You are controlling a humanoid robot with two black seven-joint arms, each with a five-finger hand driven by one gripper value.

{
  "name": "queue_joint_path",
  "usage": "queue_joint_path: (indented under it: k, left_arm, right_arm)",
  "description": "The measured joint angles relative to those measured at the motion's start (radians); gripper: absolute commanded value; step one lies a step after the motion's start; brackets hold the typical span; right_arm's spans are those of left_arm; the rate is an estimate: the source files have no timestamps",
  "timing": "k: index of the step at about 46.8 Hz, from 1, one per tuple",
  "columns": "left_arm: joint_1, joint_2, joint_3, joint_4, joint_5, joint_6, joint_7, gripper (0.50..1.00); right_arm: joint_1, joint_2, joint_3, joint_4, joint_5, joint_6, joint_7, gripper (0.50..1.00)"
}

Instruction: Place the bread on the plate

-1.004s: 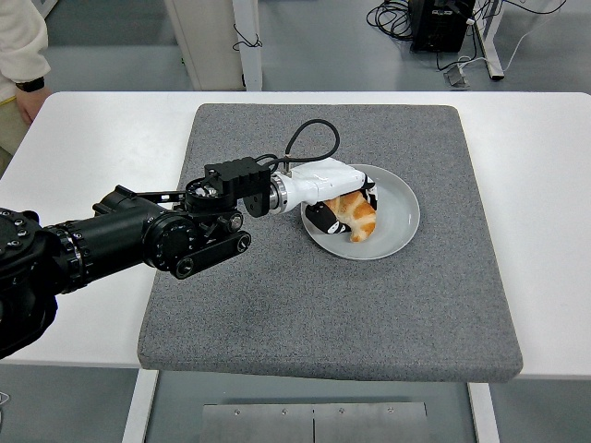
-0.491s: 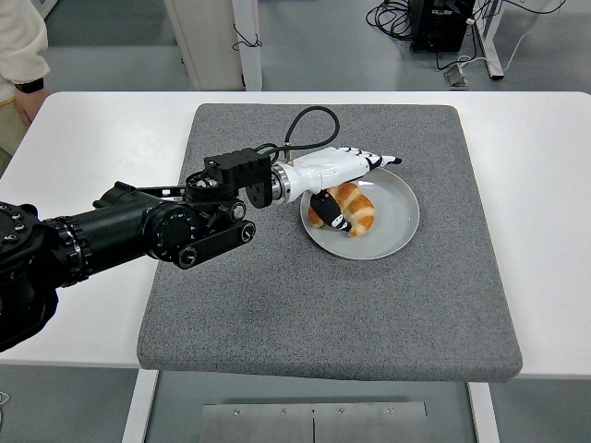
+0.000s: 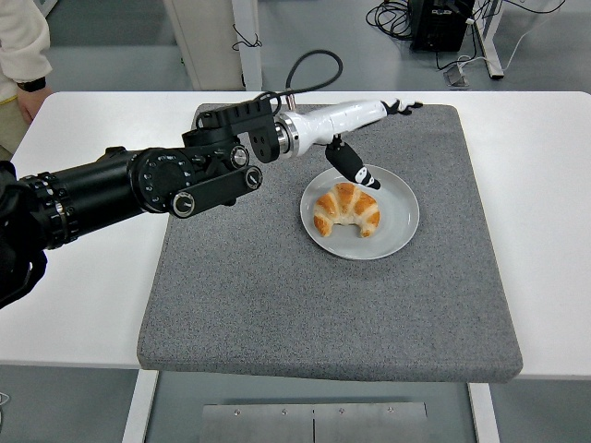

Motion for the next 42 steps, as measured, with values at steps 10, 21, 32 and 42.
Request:
queue_joint_path:
  k: [10, 21, 32, 42]
  left_arm:
    - [-0.044, 0.056, -0.005, 0.001, -0.134, -0.002, 0.0, 0.974]
    - [-0.021, 0.098, -0.05, 0.03, -0.248, 0.013, 0.002, 0.972]
    - [0.024, 0.112, -0.118, 0.117, -0.439, 0.013, 0.005, 0.974]
    - [0.119, 0.16, -0.259, 0.14, -0.56, 0.011, 0.001, 0.974]
  right_arm:
    - [0.0, 0.0, 0.0, 0.0, 0.0, 0.0, 0.0, 1.0]
    - [0.0, 0.0, 0.0, 0.0, 0.0, 0.0, 0.0, 1.0]
    - [0.0, 0.0, 0.0, 0.0, 0.0, 0.0, 0.0, 1.0]
    - [0.0, 0.0, 0.0, 0.0, 0.0, 0.0, 0.0, 1.0]
